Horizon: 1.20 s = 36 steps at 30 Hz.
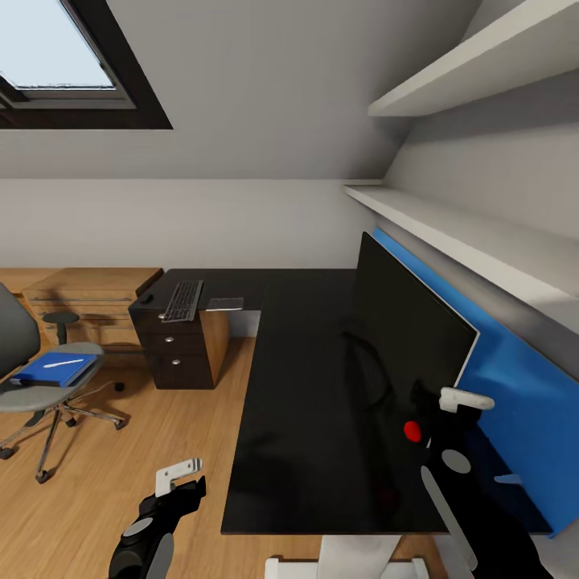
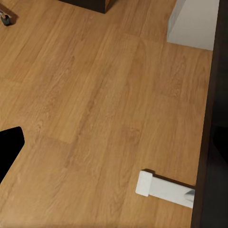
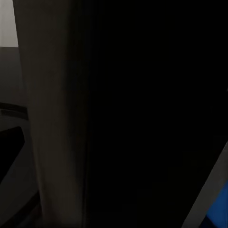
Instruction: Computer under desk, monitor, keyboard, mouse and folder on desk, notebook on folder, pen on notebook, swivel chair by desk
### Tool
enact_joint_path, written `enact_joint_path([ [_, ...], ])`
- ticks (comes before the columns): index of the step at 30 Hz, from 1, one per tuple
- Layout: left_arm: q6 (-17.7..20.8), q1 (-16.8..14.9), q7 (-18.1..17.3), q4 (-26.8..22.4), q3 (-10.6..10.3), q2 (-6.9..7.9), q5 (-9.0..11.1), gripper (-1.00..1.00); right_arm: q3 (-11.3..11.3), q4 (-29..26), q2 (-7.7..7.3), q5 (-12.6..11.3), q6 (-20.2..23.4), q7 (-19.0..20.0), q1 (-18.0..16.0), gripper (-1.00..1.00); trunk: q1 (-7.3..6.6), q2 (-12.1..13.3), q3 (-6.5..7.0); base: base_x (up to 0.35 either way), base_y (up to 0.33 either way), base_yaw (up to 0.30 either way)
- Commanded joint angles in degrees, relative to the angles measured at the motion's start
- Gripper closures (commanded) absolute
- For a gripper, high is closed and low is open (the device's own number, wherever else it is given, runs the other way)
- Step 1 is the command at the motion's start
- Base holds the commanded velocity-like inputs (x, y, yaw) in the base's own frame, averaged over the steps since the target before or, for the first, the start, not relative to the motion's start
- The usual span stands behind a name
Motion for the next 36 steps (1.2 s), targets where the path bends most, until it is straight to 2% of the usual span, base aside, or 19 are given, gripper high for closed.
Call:
enact_joint_path([
  [1,0.2,0.0,0.4,-0.1,0.0,-0.03,0.6,-1.00,0.2,-0.1,-0.09,-0.3,0.3,-0.5,-0.1,-1.00,0.01,-0.1,-0.08,-0.007,0.000,0.000],
  [22,0.2,0.0,0.4,-0.1,0.0,-0.03,0.6,-1.00,0.3,-0.1,-0.09,-0.3,0.3,-0.5,-0.1,-1.00,0.01,-0.1,-0.08,-0.312,0.000,0.000],
  [32,0.2,0.0,0.3,-0.1,0.0,-0.03,0.6,-1.00,0.9,0.7,0.05,-0.5,0.4,0.0,-0.1,-1.00,0.01,-0.1,-0.08,-0.313,0.152,0.000],
  [33,0.1,0.0,0.3,-0.1,0.0,-0.03,0.6,-1.00,1.7,2.8,0.52,-0.5,0.3,0.1,-0.1,-1.00,0.01,-0.1,-0.08,-0.272,0.227,0.000],
  [36,0.1,0.0,0.3,-0.1,0.0,-0.03,0.6,-1.00,2.5,5.5,2.16,-0.4,0.2,0.1,-0.1,-1.00,0.01,-0.1,-0.08,-0.262,0.237,0.000],
])
